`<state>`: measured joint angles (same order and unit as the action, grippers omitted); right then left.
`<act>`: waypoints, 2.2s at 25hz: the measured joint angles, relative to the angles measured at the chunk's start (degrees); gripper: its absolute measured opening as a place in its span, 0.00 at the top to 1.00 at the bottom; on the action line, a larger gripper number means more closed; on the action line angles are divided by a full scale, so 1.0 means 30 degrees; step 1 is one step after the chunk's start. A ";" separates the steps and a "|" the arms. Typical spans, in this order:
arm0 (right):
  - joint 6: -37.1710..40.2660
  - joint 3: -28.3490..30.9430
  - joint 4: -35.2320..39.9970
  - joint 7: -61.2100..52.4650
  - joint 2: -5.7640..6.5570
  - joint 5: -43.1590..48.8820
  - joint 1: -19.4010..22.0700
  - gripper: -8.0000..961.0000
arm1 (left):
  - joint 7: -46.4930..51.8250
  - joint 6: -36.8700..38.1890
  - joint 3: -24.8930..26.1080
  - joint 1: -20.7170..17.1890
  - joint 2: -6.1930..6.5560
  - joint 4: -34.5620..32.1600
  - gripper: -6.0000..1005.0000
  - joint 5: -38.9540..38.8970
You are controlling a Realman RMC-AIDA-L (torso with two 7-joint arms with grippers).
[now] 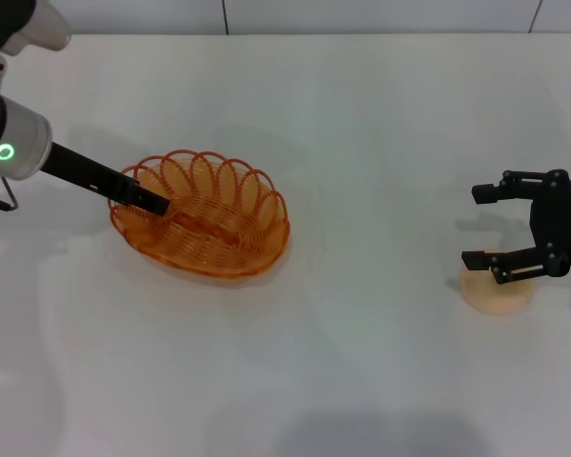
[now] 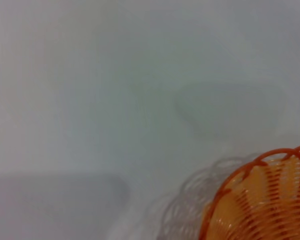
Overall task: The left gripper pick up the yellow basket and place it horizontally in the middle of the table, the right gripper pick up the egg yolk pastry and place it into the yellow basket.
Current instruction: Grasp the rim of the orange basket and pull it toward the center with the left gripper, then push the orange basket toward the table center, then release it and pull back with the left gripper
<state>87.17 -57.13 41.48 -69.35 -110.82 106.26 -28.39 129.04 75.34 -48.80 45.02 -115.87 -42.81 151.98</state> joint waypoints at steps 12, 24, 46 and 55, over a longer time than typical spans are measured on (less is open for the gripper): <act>0.0106 -0.0001 0.0003 0.0002 0.0000 -0.0005 0.0117 0.09 | 0.0112 -0.0238 0.0043 -0.0170 -0.0058 -0.0072 0.64 -0.0110; 0.0460 0.0612 0.0480 0.0456 -0.0052 -0.0264 0.0861 0.09 | 0.1058 0.0724 0.0134 -0.0700 0.0124 -0.1243 0.89 -0.4350; 0.1878 0.1922 0.0493 0.2658 -0.0499 -0.0340 0.1775 0.09 | 1.0694 -0.0334 -0.2649 0.1624 -0.0919 0.0432 0.91 -0.3961; 0.2086 0.1925 0.0538 0.2960 -0.0425 -0.0323 0.1974 0.09 | 1.0685 -0.1279 -0.2627 0.1931 -0.1093 0.1530 0.91 -0.5143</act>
<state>93.42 -51.35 43.10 -60.47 -112.10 105.29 -22.46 161.09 71.50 -56.68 50.82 -119.15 -38.22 136.56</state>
